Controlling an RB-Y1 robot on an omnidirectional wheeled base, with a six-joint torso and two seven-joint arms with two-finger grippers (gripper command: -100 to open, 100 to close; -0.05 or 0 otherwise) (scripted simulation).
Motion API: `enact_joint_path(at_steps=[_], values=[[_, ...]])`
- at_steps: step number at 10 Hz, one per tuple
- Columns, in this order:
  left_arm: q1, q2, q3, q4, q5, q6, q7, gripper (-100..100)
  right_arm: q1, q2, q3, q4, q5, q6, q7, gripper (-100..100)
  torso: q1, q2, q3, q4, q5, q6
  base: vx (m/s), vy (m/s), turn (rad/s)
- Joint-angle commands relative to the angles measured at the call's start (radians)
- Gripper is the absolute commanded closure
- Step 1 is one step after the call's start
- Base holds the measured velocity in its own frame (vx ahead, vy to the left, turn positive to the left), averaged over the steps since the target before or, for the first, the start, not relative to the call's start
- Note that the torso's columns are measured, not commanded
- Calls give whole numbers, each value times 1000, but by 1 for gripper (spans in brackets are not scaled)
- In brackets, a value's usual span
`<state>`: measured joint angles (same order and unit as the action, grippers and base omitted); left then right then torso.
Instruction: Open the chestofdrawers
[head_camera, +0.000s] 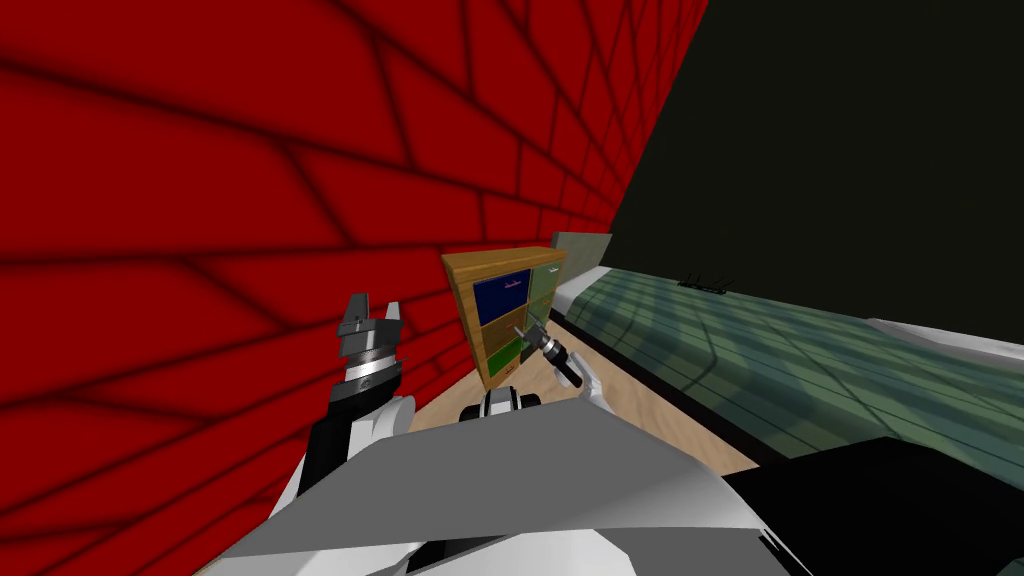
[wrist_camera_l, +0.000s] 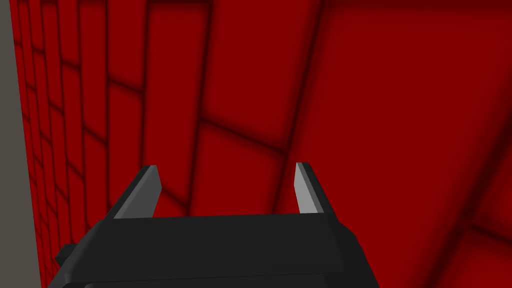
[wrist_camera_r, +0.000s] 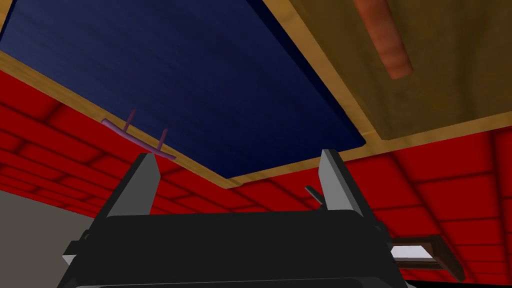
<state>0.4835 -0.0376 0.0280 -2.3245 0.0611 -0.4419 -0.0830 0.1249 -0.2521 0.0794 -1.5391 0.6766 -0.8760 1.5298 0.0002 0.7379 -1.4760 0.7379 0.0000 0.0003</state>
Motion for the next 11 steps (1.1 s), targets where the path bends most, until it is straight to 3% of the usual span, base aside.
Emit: enact_joint_path(at_steps=[1, 2, 4, 7, 9, 10, 11], values=[[0, 0, 0, 0, 0, 0, 0, 0, -5, 1, -1, 17, 12, -4, 62, -100, 0, 0, 0, 0, 0, 0, 5, 9, -2], [0, 0, 0, 0, 0, 0, 0, 0, -11, 5, -4, 48, 35, -10, 99, -100, -1, 0, 0, 0, 0, 0, 12, 16, -94], [0, 0, 0, 0, 0, 0, 0, 0, -11, 5, -4, 48, 35, -10, 135, -100, 0, 0, 0, 0, 0, 0, 4, 17, -34], [0, 0, 0, 0, 0, 0, 0, 0, -22, 16, -13, 108, 79, -20, 229, -100, 0, 0, 0, 0, 0, -1, 13, 20, -86], [0, 0, 0, 0, 0, 0, 0, 0, -22, 16, -13, 108, 79, -20, 272, -100, 0, 0, 0, 0, 0, -1, 9, 16, -23], [0, 0, 0, 0, 0, 0, 0, 0, -27, 24, -18, 136, 100, -24, 305, -100, -1, 1, 0, 0, 0, 0, 8, 13, -85], [0, 0, 0, 0, 0, 0, 0, 0, -27, 24, -18, 136, 100, -24, 333, -100, -1, 1, 0, 0, 0, 0, 10, 17, -66]])
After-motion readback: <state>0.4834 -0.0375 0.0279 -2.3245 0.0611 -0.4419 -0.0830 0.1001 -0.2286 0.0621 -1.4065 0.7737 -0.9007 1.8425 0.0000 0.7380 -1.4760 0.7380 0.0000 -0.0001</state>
